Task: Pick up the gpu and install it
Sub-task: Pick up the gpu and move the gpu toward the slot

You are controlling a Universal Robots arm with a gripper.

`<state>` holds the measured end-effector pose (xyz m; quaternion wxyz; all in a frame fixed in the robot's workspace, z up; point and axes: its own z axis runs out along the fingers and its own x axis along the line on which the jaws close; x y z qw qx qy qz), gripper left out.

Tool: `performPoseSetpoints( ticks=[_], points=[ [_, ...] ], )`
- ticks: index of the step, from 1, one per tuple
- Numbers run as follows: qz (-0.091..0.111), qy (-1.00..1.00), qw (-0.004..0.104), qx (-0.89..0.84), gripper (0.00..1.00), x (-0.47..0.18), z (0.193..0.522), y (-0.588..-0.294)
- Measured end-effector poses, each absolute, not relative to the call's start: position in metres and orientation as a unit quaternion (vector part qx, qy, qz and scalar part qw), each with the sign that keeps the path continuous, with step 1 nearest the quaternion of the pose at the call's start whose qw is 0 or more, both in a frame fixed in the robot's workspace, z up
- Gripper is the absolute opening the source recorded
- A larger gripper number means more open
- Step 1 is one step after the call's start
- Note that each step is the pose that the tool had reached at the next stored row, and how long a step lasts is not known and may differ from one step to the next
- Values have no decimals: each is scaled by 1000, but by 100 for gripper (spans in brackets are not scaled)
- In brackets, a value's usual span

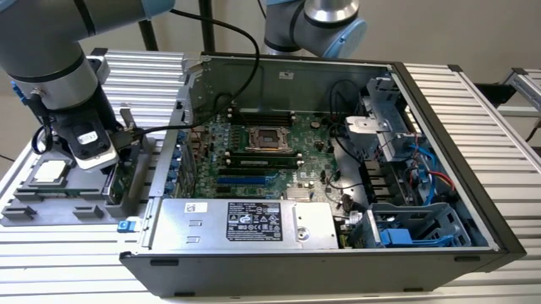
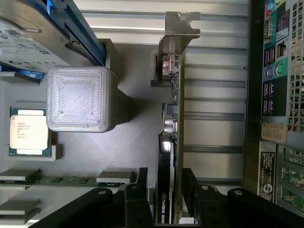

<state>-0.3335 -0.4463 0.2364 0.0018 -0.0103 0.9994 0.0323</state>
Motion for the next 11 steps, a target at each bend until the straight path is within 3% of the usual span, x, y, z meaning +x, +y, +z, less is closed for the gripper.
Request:
performPoseSetpoints(
  ticks=[3, 4, 11],
  points=[
    [32, 999, 2, -10, 100, -334, 236, -446],
    [32, 999, 2, -10, 0, -334, 236, -446],
    [32, 999, 2, -10, 0, -334, 236, -446]
  ],
)
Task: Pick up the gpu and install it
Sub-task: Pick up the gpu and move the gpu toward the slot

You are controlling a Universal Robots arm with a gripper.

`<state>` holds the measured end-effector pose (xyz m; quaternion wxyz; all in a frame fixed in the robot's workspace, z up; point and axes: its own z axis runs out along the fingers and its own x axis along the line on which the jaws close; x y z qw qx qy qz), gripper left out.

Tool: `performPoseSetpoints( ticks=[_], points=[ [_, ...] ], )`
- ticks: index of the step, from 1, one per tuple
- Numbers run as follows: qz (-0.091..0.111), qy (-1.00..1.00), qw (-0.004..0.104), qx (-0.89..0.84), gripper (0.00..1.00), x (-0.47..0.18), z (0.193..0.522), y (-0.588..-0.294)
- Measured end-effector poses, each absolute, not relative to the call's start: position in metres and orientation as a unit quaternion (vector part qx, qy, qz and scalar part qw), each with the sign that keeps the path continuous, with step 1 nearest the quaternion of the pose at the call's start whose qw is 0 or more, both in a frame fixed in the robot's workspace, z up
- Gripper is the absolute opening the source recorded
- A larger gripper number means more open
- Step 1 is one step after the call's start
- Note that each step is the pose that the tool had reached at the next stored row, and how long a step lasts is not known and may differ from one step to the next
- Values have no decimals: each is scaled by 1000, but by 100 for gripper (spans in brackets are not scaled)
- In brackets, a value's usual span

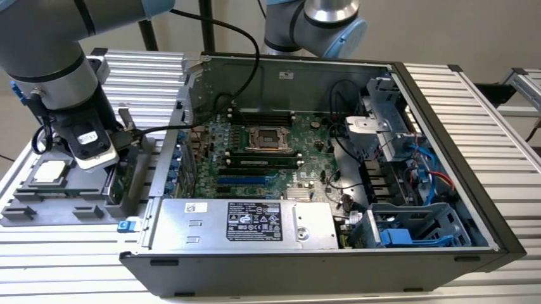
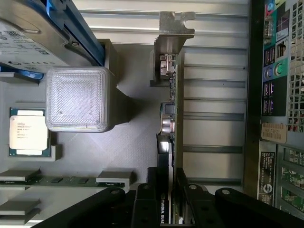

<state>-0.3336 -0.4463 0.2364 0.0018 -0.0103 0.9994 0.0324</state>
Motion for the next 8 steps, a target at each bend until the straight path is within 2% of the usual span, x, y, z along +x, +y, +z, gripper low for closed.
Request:
performPoseSetpoints(
  ticks=[8],
  points=[
    [33, 999, 2, -10, 0, -334, 236, -446]
  ],
)
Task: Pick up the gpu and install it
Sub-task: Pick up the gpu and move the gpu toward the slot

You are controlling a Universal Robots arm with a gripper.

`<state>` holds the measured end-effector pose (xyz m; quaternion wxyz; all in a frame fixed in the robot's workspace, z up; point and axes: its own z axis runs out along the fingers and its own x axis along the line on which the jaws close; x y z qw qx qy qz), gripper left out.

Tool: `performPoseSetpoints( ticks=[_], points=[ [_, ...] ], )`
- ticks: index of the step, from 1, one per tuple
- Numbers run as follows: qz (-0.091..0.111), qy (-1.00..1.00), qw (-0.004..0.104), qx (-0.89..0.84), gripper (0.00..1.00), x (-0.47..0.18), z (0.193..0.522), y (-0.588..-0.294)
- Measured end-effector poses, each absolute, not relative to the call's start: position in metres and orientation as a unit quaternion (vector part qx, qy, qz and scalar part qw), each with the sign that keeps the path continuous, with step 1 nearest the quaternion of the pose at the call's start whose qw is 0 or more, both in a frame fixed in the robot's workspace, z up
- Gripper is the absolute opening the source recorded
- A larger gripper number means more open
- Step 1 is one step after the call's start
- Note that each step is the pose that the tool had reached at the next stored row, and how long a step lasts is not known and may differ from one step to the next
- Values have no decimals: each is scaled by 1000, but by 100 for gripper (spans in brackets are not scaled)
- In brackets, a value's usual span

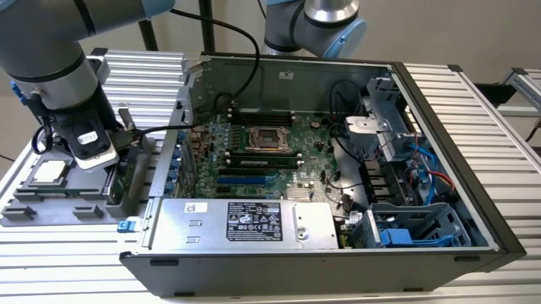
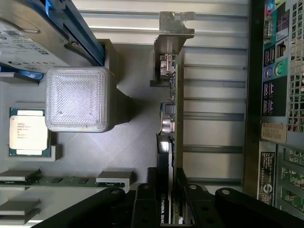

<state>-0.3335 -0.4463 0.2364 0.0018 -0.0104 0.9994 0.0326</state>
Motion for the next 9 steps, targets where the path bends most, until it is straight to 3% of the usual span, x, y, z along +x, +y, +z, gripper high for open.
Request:
performPoseSetpoints(
  ticks=[9],
  points=[
    [33, 999, 2, -10, 0, -334, 238, -446]
  ],
)
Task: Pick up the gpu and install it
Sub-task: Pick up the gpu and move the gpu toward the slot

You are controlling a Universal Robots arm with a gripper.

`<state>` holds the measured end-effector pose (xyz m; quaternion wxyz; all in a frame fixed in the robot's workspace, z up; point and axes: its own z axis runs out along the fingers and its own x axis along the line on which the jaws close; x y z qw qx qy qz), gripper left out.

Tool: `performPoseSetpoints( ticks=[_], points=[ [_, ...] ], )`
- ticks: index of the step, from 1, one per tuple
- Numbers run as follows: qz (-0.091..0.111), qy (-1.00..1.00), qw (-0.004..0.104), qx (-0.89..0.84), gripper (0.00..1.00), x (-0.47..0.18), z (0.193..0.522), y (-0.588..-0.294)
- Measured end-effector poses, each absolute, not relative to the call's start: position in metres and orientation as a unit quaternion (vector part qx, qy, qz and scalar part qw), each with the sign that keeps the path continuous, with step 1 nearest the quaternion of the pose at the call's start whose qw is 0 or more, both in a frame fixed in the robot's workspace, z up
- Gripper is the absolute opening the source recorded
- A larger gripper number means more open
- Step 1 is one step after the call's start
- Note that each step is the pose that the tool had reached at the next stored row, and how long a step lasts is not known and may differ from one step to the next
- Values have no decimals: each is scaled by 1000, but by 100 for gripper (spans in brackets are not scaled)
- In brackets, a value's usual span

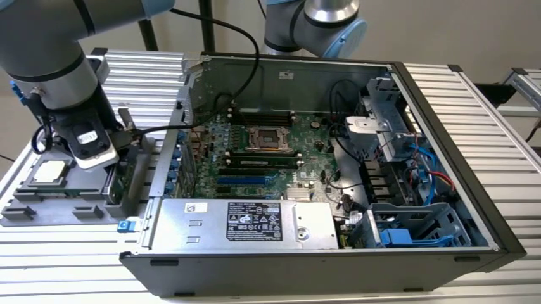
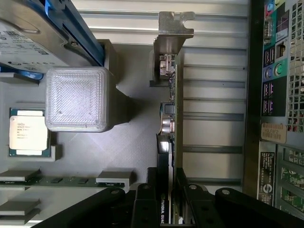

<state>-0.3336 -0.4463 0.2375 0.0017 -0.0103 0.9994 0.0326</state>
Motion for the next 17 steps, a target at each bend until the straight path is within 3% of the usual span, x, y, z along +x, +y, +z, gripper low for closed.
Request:
performPoseSetpoints(
  ticks=[17],
  points=[
    [33, 999, 2, -10, 0, -334, 245, -446]
  ],
)
